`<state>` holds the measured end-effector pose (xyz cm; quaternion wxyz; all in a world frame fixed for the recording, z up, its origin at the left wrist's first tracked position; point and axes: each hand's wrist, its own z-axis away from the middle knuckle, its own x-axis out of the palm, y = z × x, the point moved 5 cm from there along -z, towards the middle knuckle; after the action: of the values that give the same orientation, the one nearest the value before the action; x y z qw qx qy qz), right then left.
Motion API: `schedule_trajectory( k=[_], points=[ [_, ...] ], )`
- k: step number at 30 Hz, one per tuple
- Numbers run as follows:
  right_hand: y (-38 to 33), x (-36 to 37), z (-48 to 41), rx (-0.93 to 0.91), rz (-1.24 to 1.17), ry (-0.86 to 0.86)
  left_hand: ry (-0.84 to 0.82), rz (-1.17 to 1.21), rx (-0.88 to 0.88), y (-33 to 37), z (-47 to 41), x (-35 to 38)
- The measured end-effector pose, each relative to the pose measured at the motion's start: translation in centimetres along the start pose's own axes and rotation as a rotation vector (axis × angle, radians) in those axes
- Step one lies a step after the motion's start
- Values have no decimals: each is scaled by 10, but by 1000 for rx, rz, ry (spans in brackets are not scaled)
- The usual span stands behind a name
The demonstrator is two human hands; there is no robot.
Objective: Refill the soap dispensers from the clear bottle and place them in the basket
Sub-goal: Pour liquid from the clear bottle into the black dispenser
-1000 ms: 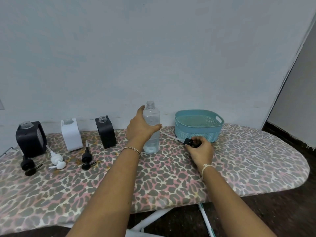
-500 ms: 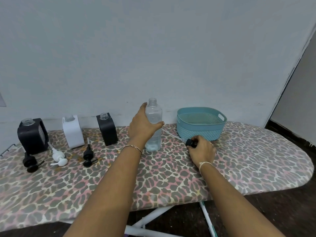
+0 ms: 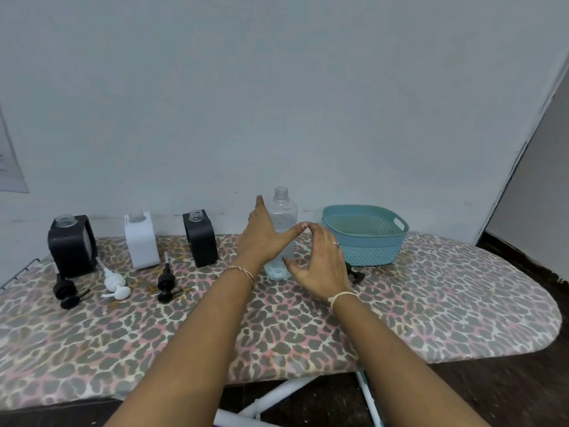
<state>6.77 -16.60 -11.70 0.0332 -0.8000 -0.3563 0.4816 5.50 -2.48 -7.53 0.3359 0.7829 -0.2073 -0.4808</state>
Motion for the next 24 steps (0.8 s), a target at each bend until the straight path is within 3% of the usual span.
schedule_trajectory(
  k=[6,9,14,17,24],
  points=[
    [-35,20,-13,77,-174,42,487,55,38,-29,14,-54],
    [-40,31,-17,181,-240,76,619,-5,-89,-58,9,-74],
    [-42,47,-23,317,-365,189,526,5,-300,-101,-6,-75],
    [-41,56,-25,392,-415,257,428,71,-352,-116,-15,-65],
    [-35,63,-30,479,-536,337,421,205,-443,-134,-17,-59]
  ],
)
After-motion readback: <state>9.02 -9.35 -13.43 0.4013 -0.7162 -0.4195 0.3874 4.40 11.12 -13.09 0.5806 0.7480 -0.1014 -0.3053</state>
